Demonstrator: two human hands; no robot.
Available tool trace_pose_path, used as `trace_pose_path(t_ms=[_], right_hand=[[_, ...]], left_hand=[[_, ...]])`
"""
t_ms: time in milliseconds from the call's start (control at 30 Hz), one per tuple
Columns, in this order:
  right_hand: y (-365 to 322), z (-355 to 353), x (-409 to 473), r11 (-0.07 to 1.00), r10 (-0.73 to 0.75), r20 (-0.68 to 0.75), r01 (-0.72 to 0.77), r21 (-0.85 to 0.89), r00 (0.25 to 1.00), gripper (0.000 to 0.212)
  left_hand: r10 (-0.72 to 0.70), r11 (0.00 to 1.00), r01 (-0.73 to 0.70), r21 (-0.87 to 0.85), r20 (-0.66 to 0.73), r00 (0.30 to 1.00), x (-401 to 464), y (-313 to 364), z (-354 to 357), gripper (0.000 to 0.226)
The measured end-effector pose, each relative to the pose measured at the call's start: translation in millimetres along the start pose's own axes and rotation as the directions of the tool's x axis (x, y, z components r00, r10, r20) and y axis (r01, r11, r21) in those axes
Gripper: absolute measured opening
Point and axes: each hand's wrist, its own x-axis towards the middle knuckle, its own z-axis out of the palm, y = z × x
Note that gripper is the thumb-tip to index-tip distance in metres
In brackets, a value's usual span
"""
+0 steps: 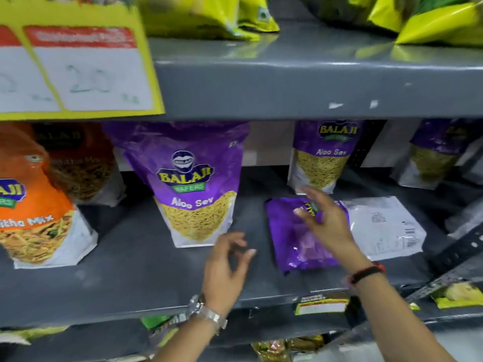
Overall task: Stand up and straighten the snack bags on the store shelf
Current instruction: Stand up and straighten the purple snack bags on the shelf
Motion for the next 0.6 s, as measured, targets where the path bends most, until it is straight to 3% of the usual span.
trace_pose_path(t_ms=[67, 133, 200, 333, 400, 500, 600], right_hand=[[25.7, -44.0, 13.3, 0.996, 0.013, 0.015, -0.012, -0.091, 1.0, 0.039], [58.5, -83.3, 23.7, 0.978, 0.032, 0.041, -0.023, -0.206, 0.999, 0.035], [89.9, -109.3, 29.9, 0.961, 0.122, 0.092, -0.094, -0.26, 0.988, 0.035], [133.6, -144.5, 45.3, 0.893, 0.267, 0.069, -0.22, -0.392, 0.961, 0.035], [136.3, -150.7, 52.7, 0.862, 0.304, 0.086, -0.235, -0.45, 0.949, 0.048], [131.4, -144.6, 60.9, 0.856, 0.375, 0.243, -0.233, -0.461, 0.895, 0.073], [131.4, -141.9, 68.2, 0.862, 0.418, 0.275, -0.282, -0.421, 0.866, 0.066]], left_hand=[[-0.178, 0.97, 0.223, -0.096, 0.343, 0.922, 3.1, 19.5, 33.6, 0.02], [-0.306, 0.896, 0.439, -0.07, 0.62, 0.722, 8.7, 36.0, 68.3, 0.016], [-0.388, 0.822, 0.57, -0.009, 0.725, 0.57, 11.0, 43.3, 98.6, 0.026], [-0.519, 0.611, 0.791, -0.002, 0.755, 0.402, -0.4, 55.3, 156.0, 0.045], [-0.574, 0.484, 0.871, -0.081, 0.722, 0.387, -7.7, 58.0, 178.6, 0.05], [-0.641, 0.264, 0.894, -0.361, 0.627, 0.443, -12.7, 61.2, 202.3, 0.045], [-0.717, 0.175, 0.791, -0.586, 0.475, 0.51, -11.9, 59.4, 216.8, 0.033]])
